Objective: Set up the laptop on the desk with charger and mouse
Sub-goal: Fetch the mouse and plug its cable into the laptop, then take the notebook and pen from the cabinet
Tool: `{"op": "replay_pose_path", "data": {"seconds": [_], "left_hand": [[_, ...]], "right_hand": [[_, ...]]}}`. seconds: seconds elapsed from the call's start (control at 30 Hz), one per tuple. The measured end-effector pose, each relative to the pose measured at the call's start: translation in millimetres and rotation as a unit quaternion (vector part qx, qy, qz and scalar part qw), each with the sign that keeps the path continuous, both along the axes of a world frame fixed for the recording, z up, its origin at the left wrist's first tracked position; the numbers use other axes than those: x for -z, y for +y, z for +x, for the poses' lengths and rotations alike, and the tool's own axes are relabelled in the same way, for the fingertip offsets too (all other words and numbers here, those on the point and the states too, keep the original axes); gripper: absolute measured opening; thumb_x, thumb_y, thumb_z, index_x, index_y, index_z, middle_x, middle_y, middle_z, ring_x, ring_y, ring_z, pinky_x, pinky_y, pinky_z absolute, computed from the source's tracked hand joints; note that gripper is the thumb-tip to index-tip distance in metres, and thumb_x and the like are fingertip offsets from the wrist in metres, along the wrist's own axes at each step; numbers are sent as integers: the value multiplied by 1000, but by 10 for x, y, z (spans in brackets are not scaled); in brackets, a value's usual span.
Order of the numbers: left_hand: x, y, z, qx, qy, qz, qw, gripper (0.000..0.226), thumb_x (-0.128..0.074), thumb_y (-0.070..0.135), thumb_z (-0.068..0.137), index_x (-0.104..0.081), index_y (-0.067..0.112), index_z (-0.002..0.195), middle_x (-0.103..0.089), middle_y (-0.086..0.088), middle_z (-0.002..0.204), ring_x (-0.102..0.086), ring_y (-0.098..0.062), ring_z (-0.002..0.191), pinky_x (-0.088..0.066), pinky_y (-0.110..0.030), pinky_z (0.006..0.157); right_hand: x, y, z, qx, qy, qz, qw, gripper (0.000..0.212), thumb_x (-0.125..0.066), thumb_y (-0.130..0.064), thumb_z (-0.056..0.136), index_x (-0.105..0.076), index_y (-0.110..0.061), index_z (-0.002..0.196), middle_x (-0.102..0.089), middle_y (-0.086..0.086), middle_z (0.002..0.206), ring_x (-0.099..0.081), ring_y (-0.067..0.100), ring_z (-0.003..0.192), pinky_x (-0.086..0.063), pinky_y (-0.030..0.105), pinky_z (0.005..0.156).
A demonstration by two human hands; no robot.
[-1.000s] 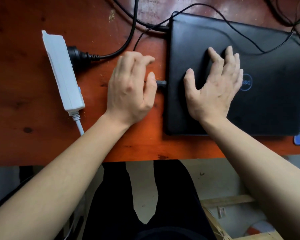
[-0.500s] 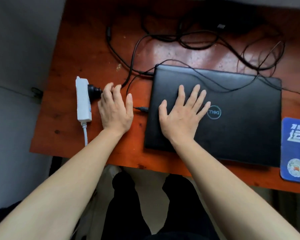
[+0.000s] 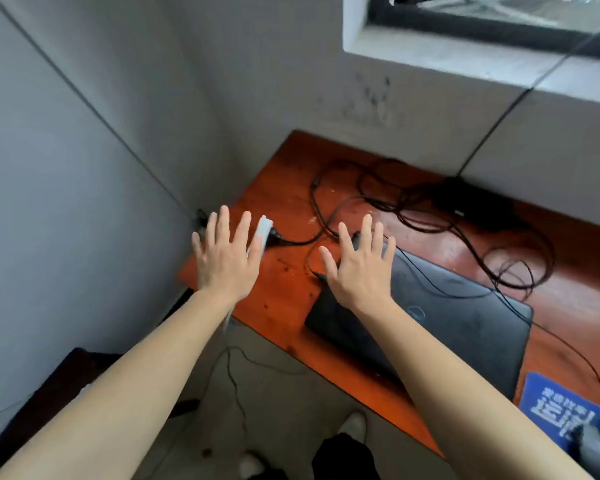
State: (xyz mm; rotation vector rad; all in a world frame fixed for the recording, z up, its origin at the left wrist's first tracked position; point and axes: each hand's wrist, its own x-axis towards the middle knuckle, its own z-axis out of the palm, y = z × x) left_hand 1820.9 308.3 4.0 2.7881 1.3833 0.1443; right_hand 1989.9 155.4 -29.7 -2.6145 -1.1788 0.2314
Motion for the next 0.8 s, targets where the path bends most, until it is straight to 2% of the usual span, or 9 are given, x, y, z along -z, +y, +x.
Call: {"op": "replay_pose_path", "data": {"seconds": [0.17, 0.27, 0.37, 0.6, 0.63, 0.7, 0.8], "left_hand": [[-877, 161, -672, -83, -65, 80, 991, 60, -26, 52, 98, -34, 23, 150, -24, -16, 160, -24, -36, 145, -25, -64, 111], [-1324, 112, -1518, -136, -73, 137, 978, 60, -26, 52, 99, -33, 22, 151, -24, -16, 160, -22, -35, 145, -22, -64, 112], [-1691, -96, -2615, -201, -64, 181, 961, 63, -21, 53, 99, -28, 21, 152, -20, -16, 161, -20, -36, 146, -22, -64, 113], [-2198, -1327, -5571, -374, -35, 238, 896, 65, -22, 51, 97, -31, 17, 152, -22, -20, 160, -22, -39, 145, -22, -65, 112], [-2262, -1672, -6148, -411, -27, 252, 875, 65, -22, 51, 97, -32, 16, 152, -23, -20, 159, -23, -39, 145, -23, -65, 112], [-2309, -2061, -6713, -451, -25, 257, 854, 65, -23, 51, 97, -33, 16, 152, -24, -20, 159, -25, -39, 144, -24, -65, 111], [-2321, -2834, -7604, -537, -34, 260, 802, 65, -25, 51, 97, -34, 16, 151, -24, -20, 159, -25, -38, 144, -26, -62, 112]], "right_hand": [[-657, 456, -366, -73, -56, 73, 993, 70, -39, -58, 98, -29, -20, 157, -13, 23, 164, -11, 42, 151, -11, 58, 120], [-1020, 718, -937, -133, -83, 94, 983, 77, -46, -57, 95, -24, -18, 158, -12, 24, 164, -12, 43, 151, -13, 58, 120], [-1380, 924, -1761, -198, -96, 127, 967, 81, -43, -60, 96, -15, -20, 160, -8, 23, 165, -9, 41, 151, -11, 57, 121], [-2036, 855, -4483, -398, -104, 207, 887, 81, -21, -69, 97, 1, -25, 161, 4, 18, 167, 3, 37, 154, -1, 54, 122], [-2124, 768, -5116, -442, -104, 220, 864, 81, -21, -69, 97, 2, -25, 161, 5, 18, 167, 4, 37, 154, -1, 54, 123], [-2204, 617, -5758, -487, -100, 226, 838, 81, -25, -69, 97, -2, -24, 161, 4, 18, 167, 2, 38, 153, -3, 54, 123], [-2253, 277, -6908, -575, -85, 239, 778, 81, -30, -68, 96, -10, -23, 161, -2, 19, 167, -3, 39, 153, -5, 55, 122]]}}
